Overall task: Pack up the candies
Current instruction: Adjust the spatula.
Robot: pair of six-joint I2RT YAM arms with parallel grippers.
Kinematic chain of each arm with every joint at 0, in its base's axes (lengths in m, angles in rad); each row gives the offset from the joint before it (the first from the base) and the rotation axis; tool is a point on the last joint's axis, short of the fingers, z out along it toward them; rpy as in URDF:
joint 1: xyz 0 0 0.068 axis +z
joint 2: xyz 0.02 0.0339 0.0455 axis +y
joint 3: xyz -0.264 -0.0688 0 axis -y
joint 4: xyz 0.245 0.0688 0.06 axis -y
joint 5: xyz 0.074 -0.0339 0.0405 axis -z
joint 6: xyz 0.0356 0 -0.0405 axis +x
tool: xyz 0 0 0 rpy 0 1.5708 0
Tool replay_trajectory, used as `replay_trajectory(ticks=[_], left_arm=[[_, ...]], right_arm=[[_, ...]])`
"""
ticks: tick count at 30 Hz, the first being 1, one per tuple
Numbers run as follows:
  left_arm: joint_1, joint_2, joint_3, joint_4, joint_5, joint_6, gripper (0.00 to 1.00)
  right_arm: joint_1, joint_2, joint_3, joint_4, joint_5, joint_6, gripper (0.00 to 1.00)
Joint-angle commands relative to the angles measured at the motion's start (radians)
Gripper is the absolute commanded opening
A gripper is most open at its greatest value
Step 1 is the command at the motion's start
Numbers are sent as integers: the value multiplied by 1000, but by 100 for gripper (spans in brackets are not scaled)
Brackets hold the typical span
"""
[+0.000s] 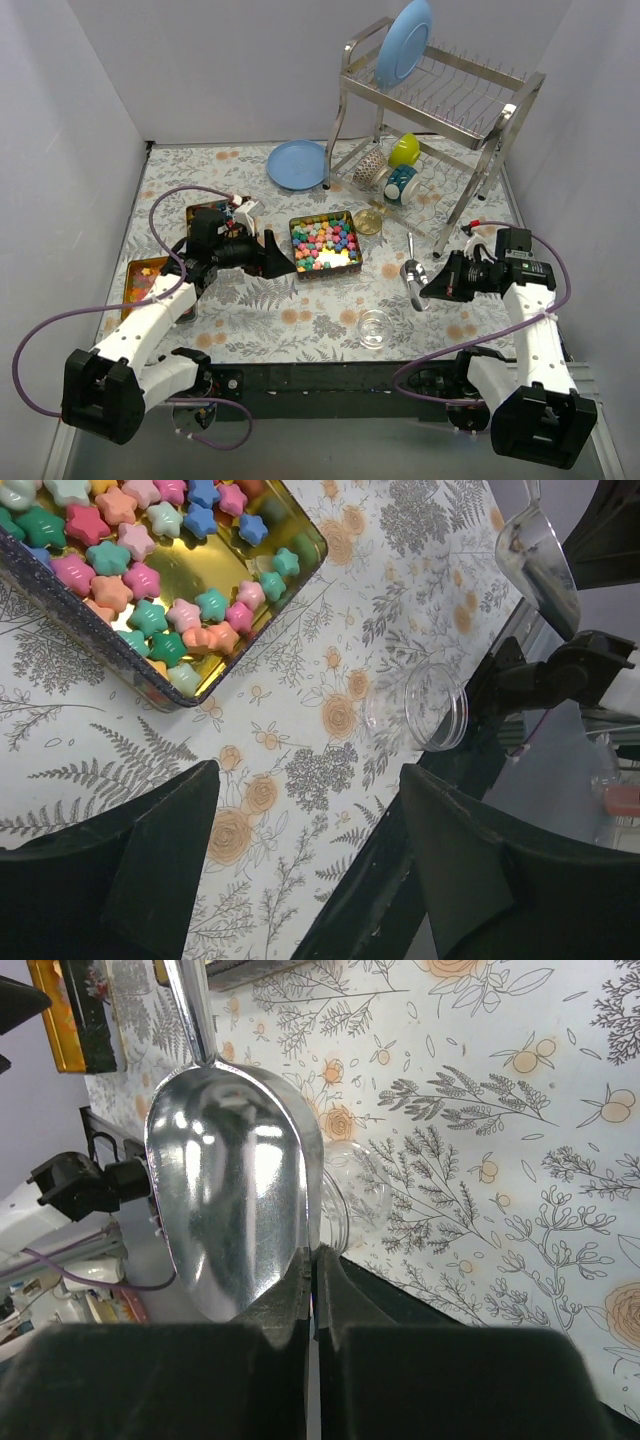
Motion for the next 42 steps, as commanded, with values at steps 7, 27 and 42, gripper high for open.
replay_trajectory(ticks=[7, 27, 42], left_arm=[[-109, 103, 195, 101, -68, -142, 70], [3, 54, 433, -108, -306, -90, 75], [34, 115, 377, -45, -379, -95, 67]], right_arm=[[176, 125, 196, 164, 13, 95, 1], [876, 608, 748, 542, 916, 440, 1], [1002, 918, 1103, 453, 940, 621, 1]])
